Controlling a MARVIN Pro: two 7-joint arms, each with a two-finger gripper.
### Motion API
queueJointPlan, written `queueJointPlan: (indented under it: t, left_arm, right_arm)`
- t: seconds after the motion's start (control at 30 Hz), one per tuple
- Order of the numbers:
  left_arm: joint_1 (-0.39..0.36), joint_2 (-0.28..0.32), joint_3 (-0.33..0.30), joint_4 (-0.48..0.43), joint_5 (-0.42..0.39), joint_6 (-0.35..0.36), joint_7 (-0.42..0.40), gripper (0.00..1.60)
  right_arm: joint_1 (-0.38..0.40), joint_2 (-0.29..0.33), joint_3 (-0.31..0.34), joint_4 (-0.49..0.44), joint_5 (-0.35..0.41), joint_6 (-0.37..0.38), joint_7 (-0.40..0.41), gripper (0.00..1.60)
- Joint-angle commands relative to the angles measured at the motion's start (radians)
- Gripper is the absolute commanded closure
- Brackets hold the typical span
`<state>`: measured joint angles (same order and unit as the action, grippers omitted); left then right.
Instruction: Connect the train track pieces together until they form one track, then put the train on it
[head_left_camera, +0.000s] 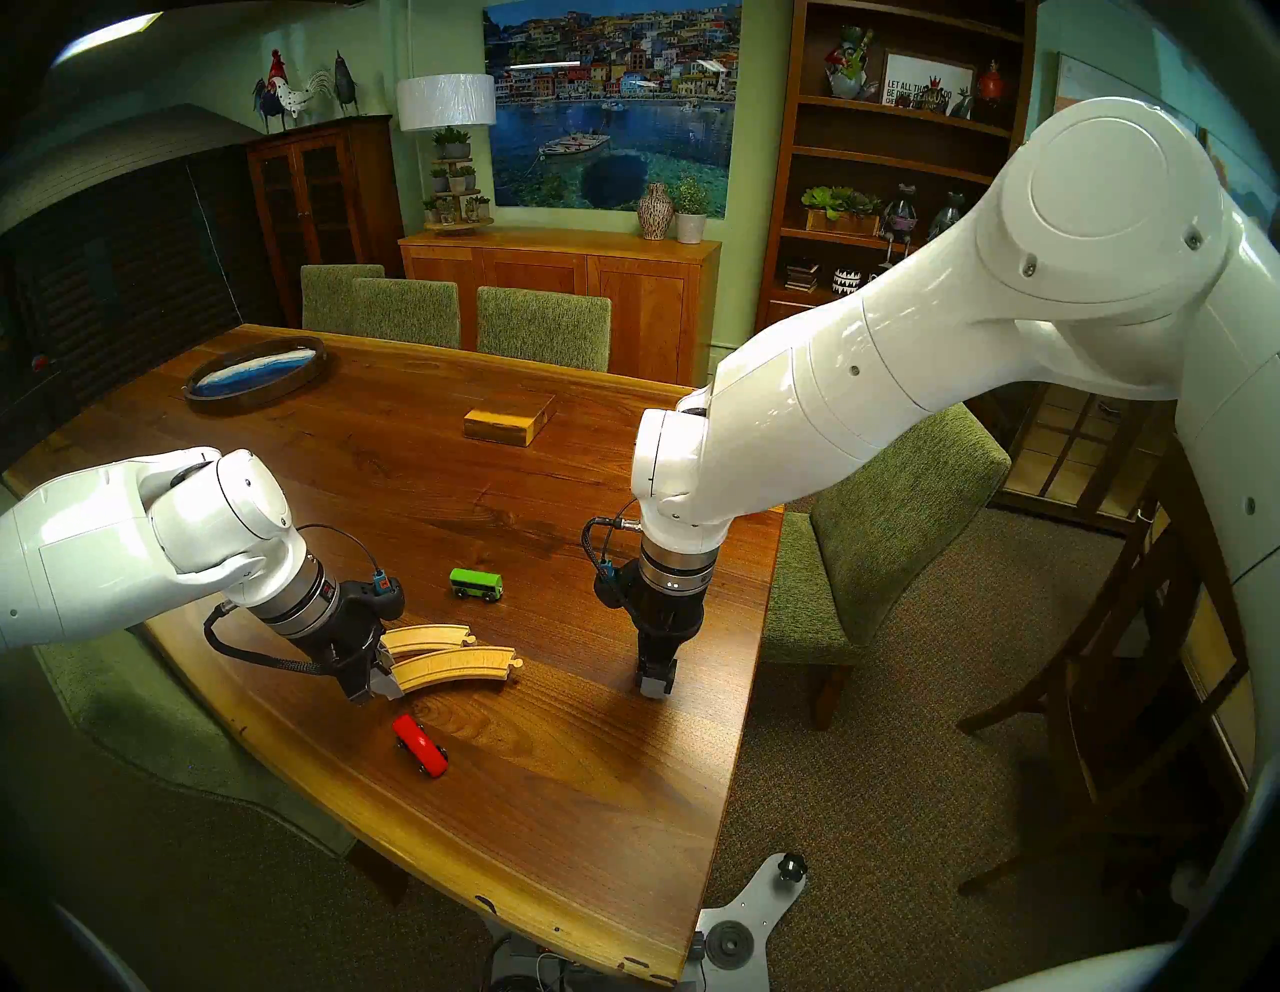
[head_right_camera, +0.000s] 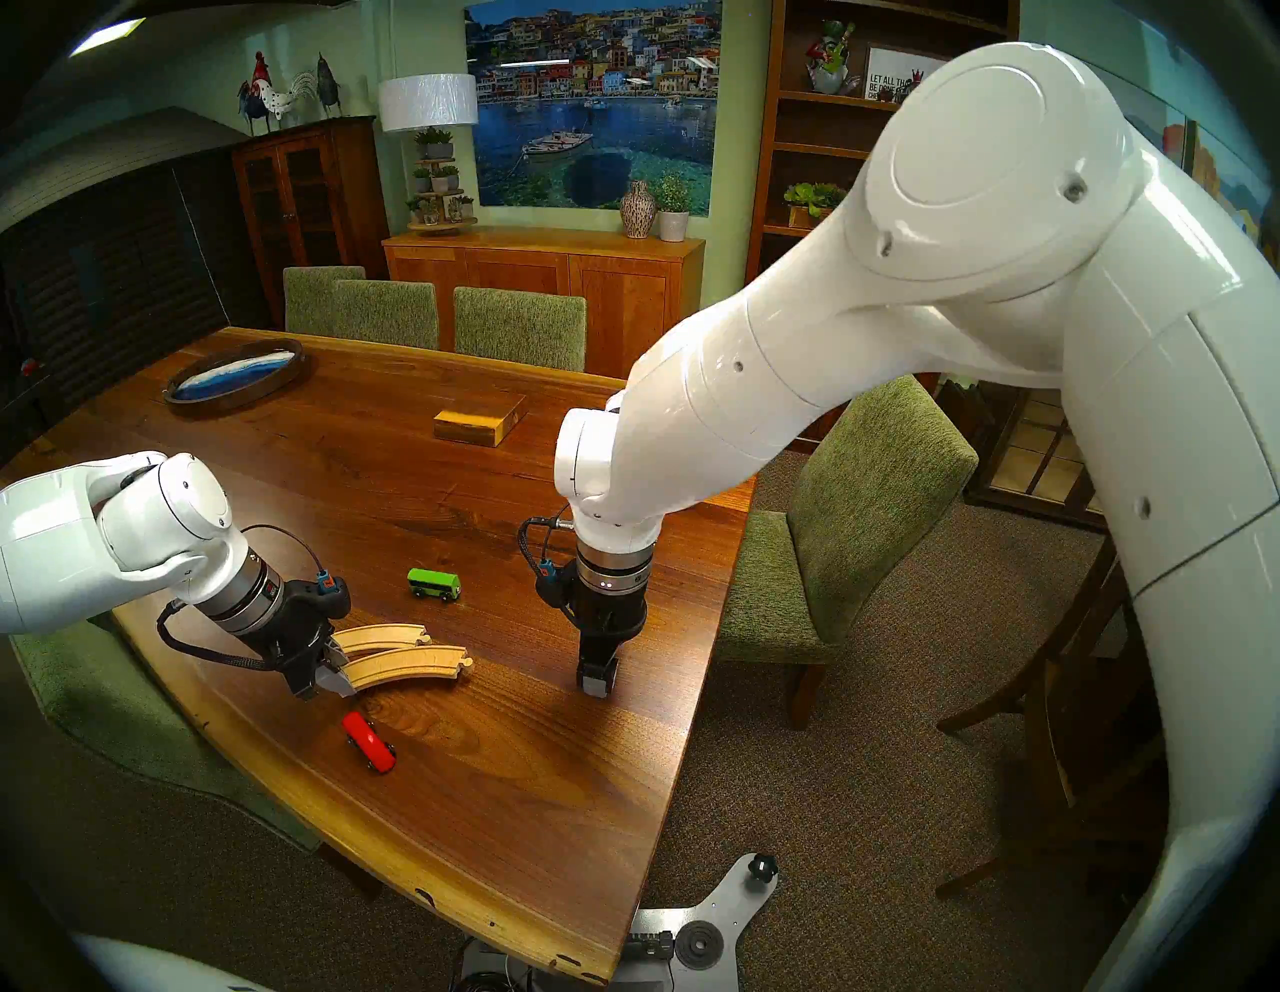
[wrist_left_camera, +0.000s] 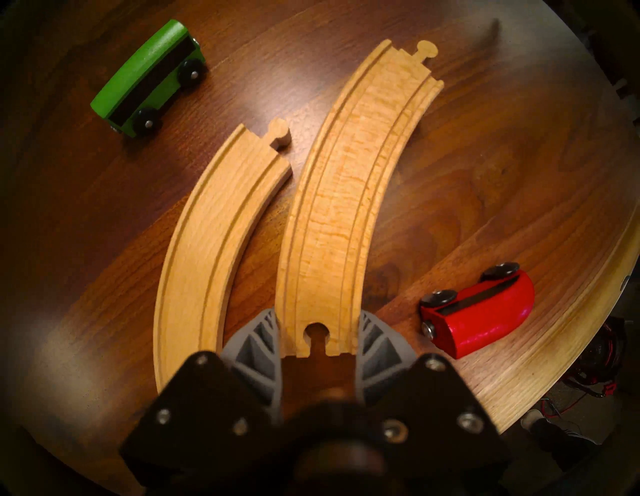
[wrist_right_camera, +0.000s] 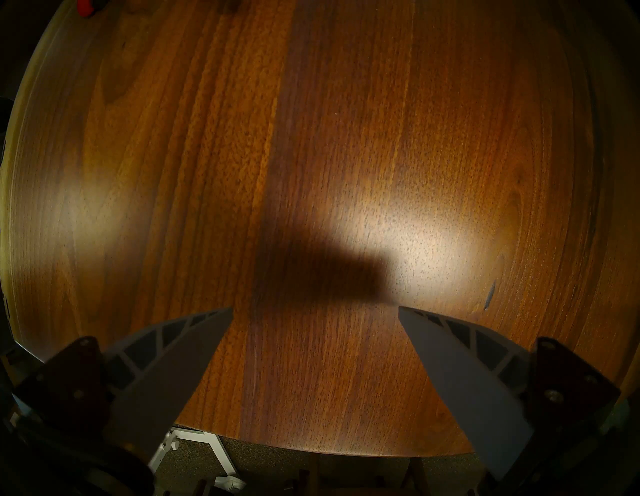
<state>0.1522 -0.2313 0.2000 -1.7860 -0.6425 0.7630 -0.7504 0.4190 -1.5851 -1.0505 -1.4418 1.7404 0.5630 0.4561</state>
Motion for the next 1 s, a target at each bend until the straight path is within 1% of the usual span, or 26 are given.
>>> queueJointPlan:
  t: [0.0,0.1,0.13,0.2,0.23,0.27,0.33,0.37,0.47,0.53,0.57,0.67,0.7,0.73,0.77,0.97]
  left_arm:
    - [-0.055,-0.048,-0.040,0.000,0.041,-0.018,0.000,1.60]
    - [-0.059,-0.061,-0.042,-0.002,0.057,-0.020,-0.004,1.60]
    - [-0.063,-0.076,-0.044,-0.003,0.066,-0.017,-0.011,1.60]
    - [-0.065,-0.084,-0.045,-0.002,0.070,-0.016,-0.016,1.60]
    - [-0.069,-0.101,-0.047,0.001,0.080,-0.020,-0.023,1.60]
    - [-0.069,-0.101,-0.047,0.001,0.080,-0.020,-0.023,1.60]
    - [-0.073,-0.124,-0.047,0.008,0.098,-0.041,-0.044,1.60]
    - [-0.073,-0.124,-0.047,0.008,0.098,-0.041,-0.044,1.60]
    - [-0.075,-0.150,-0.045,0.027,0.111,-0.061,-0.068,1.60]
    - [-0.070,-0.185,-0.039,0.061,0.126,-0.094,-0.090,1.60]
    - [-0.070,-0.185,-0.039,0.061,0.126,-0.094,-0.090,1.60]
    - [-0.063,-0.215,-0.036,0.099,0.132,-0.130,-0.112,1.60]
    - [-0.061,-0.226,-0.036,0.114,0.131,-0.144,-0.119,1.60]
    - [-0.059,-0.245,-0.034,0.145,0.131,-0.177,-0.143,1.60]
    - [-0.059,-0.245,-0.034,0.145,0.131,-0.177,-0.143,1.60]
    - [-0.059,-0.279,-0.032,0.212,0.148,-0.274,-0.197,1.60]
  right_arm:
    - [0.021,0.005,0.007,0.006,0.002,0.001,0.001,0.00]
    - [0.021,0.005,0.007,0.006,0.002,0.001,0.001,0.00]
    - [0.021,0.005,0.007,0.006,0.001,0.001,0.001,0.00]
    - [0.021,0.005,0.007,0.006,0.001,0.001,0.001,0.00]
    - [0.021,0.005,0.007,0.006,0.001,0.001,0.001,0.00]
    - [0.021,0.005,0.007,0.006,0.001,0.001,0.001,0.00]
    - [0.021,0.005,0.007,0.006,0.001,0.001,0.001,0.00]
    - [0.021,0.005,0.007,0.006,0.001,0.001,0.001,0.00]
    - [0.021,0.005,0.007,0.006,0.001,0.001,0.001,0.00]
    - [0.021,0.005,0.007,0.006,0.001,0.001,0.001,0.00]
    - [0.021,0.005,0.007,0.006,0.001,0.001,0.001,0.00]
    - [0.021,0.005,0.007,0.005,0.001,0.001,0.001,0.00]
    - [0.021,0.005,0.007,0.005,0.001,0.001,0.001,0.00]
    - [0.021,0.005,0.007,0.005,0.001,0.001,0.001,0.00]
    - [0.021,0.005,0.007,0.005,0.001,0.001,0.001,0.00]
    - [0.021,0.005,0.007,0.005,0.001,0.001,0.001,0.00]
